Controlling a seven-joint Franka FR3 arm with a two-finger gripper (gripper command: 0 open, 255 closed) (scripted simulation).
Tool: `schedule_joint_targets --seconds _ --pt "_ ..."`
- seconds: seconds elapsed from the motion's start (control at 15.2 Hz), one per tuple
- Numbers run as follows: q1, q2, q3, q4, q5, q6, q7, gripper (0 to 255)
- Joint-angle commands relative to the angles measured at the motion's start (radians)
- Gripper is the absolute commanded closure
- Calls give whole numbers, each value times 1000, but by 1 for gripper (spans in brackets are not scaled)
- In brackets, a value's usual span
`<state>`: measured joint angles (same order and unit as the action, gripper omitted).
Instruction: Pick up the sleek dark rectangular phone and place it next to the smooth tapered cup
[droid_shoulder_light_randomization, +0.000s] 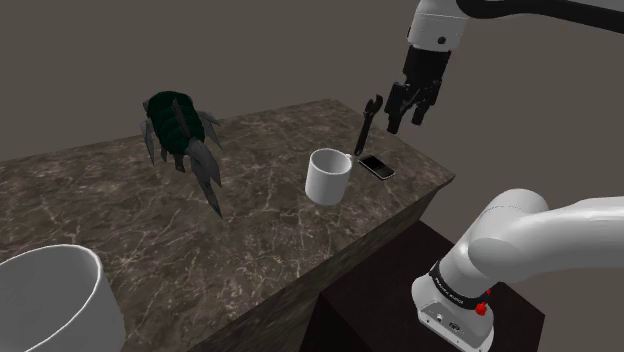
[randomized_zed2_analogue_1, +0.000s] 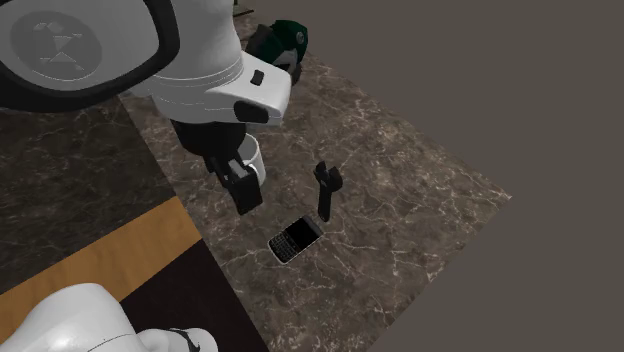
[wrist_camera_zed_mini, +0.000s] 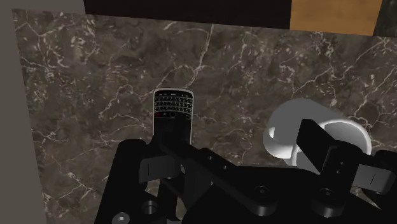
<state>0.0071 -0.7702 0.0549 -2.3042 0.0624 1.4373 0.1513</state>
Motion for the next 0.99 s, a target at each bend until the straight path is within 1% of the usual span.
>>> schedule_joint_targets --seconds 0.0,0.26,0.53,0.86,0.92 --pt "0 0 0 0 0 0 0 0" --pt "-4 9 -51 -112 -30 141 -88 0" --pt "-9 49 -105 -202 -57 290 -175 0" --pt "-14 146 -174 -278 -81 487 -285 0" --pt "-14 154 -178 -281 -82 500 -291 0"
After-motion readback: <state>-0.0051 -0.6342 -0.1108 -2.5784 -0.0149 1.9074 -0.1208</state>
